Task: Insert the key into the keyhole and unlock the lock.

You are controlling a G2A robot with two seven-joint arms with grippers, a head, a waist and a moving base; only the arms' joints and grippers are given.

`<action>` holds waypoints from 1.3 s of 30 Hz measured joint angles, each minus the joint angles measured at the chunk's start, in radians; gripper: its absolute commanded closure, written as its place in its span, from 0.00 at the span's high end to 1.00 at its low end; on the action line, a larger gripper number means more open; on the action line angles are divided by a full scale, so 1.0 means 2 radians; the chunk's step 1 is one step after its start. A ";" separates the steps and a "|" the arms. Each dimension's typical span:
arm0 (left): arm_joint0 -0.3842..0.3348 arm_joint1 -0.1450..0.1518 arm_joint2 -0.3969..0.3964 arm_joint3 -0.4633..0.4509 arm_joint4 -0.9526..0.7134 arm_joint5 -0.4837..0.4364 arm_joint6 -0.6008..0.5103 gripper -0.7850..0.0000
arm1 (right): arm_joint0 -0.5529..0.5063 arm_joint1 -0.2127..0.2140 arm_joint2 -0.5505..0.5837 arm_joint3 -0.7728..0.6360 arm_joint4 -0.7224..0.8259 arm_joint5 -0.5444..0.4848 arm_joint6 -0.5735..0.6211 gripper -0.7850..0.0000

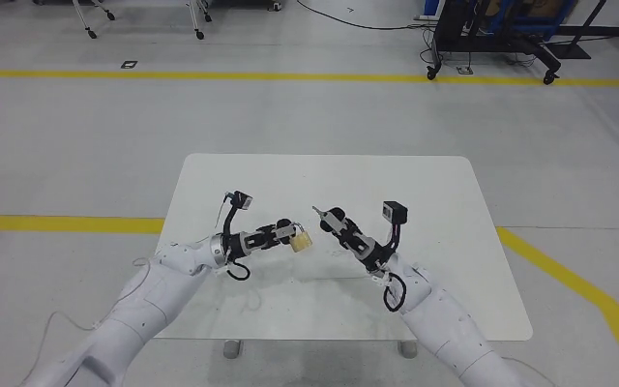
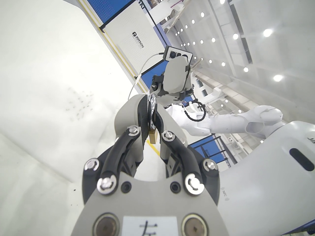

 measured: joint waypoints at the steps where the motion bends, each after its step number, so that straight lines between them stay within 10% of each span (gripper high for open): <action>1: 0.003 -0.002 -0.001 0.001 -0.028 0.015 -0.013 0.00 | -0.005 0.001 0.003 -0.011 -0.006 0.000 -0.003 0.00; 10: 0.003 -0.028 -0.020 0.063 -0.271 0.161 -0.161 0.00 | -0.012 0.005 -0.030 -0.059 0.030 0.000 0.046 0.00; 39: 0.015 -0.074 -0.098 0.065 -0.191 0.219 -0.219 0.00 | 0.013 -0.011 -0.053 -0.017 0.072 0.000 0.077 0.00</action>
